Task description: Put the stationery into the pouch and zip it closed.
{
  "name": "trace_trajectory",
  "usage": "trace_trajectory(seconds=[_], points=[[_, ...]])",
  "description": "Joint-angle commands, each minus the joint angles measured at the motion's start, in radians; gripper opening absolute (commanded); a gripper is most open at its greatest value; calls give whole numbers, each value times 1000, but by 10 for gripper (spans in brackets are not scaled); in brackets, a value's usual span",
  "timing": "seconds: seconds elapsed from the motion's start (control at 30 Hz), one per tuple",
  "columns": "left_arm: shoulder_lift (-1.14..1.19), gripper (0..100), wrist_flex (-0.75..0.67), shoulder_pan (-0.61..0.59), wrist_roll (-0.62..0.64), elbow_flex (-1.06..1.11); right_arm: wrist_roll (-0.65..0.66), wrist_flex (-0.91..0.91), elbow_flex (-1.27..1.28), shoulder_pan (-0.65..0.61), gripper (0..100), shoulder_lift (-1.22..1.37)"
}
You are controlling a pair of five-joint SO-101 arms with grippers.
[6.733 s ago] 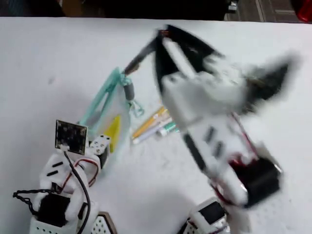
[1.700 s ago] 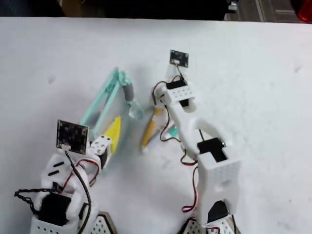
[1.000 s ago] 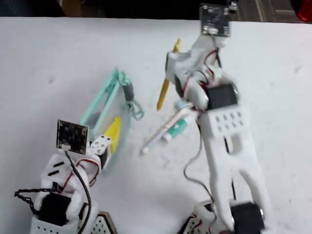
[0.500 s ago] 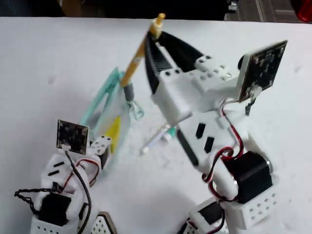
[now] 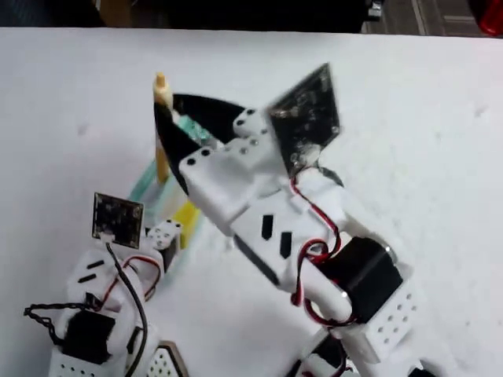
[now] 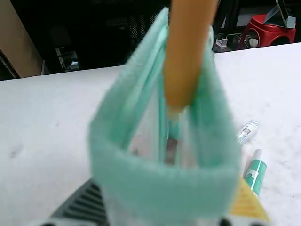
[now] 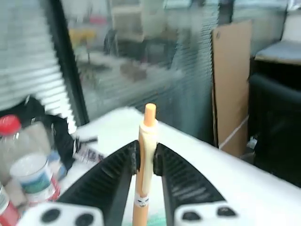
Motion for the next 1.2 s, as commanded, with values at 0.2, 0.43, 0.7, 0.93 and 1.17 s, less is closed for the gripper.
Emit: trace_trajectory(seconds=[0.2, 0.43, 0.7, 0.93, 1.17], points=[[7, 241, -11, 12, 6, -2, 12, 62, -37, -12, 252, -1], [7, 241, -11, 12, 6, -2, 18, 82, -44, -5, 264, -5], [7, 241, -11, 10, 6, -2, 12, 91, -37, 154, 259, -2], [7, 241, -9, 7, 6, -2, 11, 151, 61, 317, 258, -7], [7, 241, -11, 2, 6, -3, 18, 148, 302, 321, 161, -2]])
